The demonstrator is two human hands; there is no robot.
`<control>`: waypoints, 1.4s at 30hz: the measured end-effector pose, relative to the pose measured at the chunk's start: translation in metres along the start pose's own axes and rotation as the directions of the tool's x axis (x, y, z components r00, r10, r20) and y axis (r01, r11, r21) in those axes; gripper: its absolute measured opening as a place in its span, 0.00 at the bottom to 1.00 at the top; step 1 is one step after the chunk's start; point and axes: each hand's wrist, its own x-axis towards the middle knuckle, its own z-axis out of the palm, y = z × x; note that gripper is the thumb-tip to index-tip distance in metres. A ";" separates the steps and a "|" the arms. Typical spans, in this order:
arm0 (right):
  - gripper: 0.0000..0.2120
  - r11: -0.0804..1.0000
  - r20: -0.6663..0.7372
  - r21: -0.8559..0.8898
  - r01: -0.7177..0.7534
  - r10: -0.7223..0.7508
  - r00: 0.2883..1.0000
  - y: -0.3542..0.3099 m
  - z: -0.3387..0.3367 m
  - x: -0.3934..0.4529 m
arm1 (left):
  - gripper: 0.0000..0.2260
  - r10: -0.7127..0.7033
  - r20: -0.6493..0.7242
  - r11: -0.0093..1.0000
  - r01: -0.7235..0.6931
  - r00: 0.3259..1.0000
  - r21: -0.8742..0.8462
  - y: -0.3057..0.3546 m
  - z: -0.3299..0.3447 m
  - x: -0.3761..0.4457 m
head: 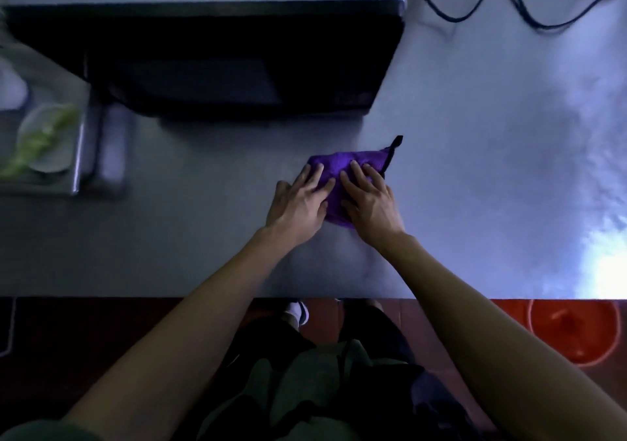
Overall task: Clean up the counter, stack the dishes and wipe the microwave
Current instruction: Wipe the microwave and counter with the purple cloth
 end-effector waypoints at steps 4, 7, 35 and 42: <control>0.27 0.997 0.033 -0.019 0.080 -0.079 0.996 -0.074 0.030 0.009 | 0.23 -0.076 -0.049 0.997 0.076 0.996 0.003 -0.064 0.007 -0.059; 0.27 0.984 0.063 -0.026 0.174 -0.172 0.983 -0.133 0.052 0.020 | 0.23 -0.160 -0.084 0.987 0.161 0.983 0.007 -0.113 0.011 -0.106; 0.41 0.984 0.087 -0.081 0.157 -0.150 0.985 -0.085 0.066 -0.111 | 0.29 0.159 -0.144 0.987 -0.159 0.977 0.011 -0.048 0.047 -0.148; 0.37 0.992 0.066 -0.120 -0.035 0.043 0.997 0.019 0.039 -0.179 | 0.22 0.252 -0.205 0.962 -0.268 0.946 -0.049 0.092 0.073 -0.116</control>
